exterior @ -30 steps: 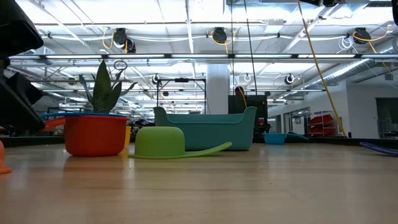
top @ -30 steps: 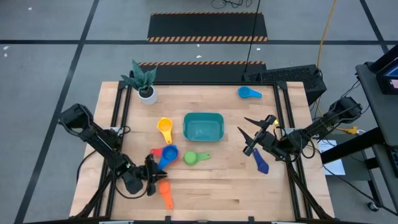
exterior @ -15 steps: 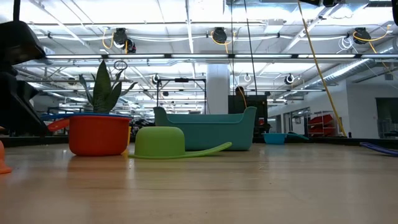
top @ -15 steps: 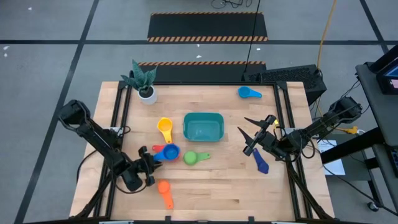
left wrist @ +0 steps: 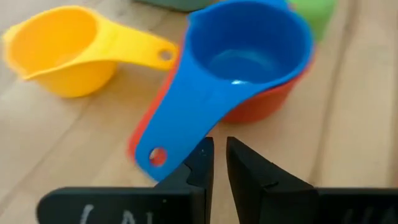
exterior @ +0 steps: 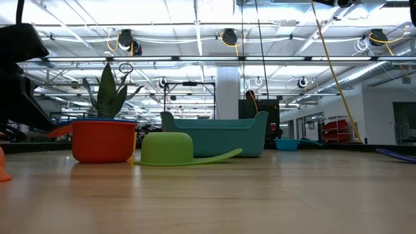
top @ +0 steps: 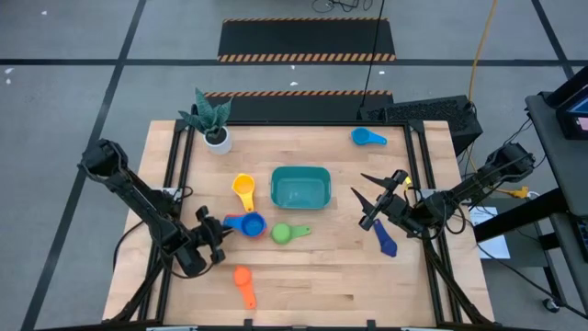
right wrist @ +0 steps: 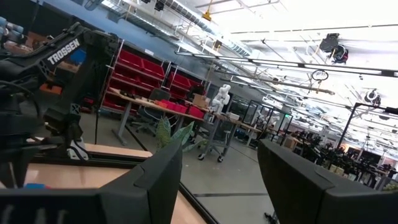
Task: Nest measuring cups in basket
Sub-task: Stack the blue measuring cup onto the red measuring cup, then move the nested measuring cups to the center of the table
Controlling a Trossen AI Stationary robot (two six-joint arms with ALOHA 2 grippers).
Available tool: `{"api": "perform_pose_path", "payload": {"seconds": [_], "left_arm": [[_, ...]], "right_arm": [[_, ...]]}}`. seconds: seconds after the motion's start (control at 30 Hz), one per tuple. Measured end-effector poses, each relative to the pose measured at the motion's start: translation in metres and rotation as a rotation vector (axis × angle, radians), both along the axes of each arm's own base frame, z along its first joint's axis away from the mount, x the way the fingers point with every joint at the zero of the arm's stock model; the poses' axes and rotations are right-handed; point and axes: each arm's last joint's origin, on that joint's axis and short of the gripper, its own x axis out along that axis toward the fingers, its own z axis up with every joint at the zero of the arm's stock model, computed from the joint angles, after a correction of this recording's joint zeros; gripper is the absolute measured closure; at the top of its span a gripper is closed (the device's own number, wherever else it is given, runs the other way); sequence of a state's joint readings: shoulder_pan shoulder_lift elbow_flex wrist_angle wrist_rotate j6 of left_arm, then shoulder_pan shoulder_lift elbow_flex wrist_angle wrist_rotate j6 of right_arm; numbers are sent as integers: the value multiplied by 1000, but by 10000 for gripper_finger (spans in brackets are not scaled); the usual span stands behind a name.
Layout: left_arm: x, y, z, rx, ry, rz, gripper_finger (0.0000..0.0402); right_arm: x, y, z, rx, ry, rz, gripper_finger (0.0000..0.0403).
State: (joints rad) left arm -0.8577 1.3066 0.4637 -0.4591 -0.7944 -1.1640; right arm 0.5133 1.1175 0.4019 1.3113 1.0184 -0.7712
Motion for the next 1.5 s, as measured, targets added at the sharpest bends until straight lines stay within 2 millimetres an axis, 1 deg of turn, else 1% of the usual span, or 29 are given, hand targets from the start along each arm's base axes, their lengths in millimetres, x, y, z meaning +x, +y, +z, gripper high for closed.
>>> {"api": "perform_pose_path", "payload": {"seconds": [0.23,0.3,0.37,0.47,0.6,0.7,0.77,0.83,0.93,1.03,1.17,1.27,1.33,1.5], "left_arm": [[-3,3,-1,12,18,24,357],[-3,3,2,-4,19,17,357],[0,-1,11,-39,5,1,357],[4,-5,32,-54,-27,-62,357],[8,-7,57,17,-71,-160,357],[10,1,66,62,-84,-170,346],[12,8,67,66,-66,-145,329],[13,17,66,65,-11,-125,302],[15,27,63,53,78,-108,246],[17,33,60,53,147,-129,187],[21,38,59,46,198,-166,131],[24,42,58,51,230,-185,104],[25,45,55,45,251,-202,94],[25,51,45,32,294,-254,89]], "right_arm": [[0,0,0,0,0,0,200],[0,0,0,0,0,0,200],[0,0,0,0,0,0,200],[0,0,0,0,0,0,200],[0,0,0,0,0,0,200],[0,0,0,0,0,1,200],[0,0,0,0,0,1,200],[0,0,0,-1,0,1,200],[0,0,0,-1,0,1,200],[0,0,0,-2,1,1,200],[0,0,0,-5,4,1,200],[0,0,0,-11,10,-1,200],[0,0,0,-12,10,-1,200],[0,0,0,-14,12,-1,200]]}}
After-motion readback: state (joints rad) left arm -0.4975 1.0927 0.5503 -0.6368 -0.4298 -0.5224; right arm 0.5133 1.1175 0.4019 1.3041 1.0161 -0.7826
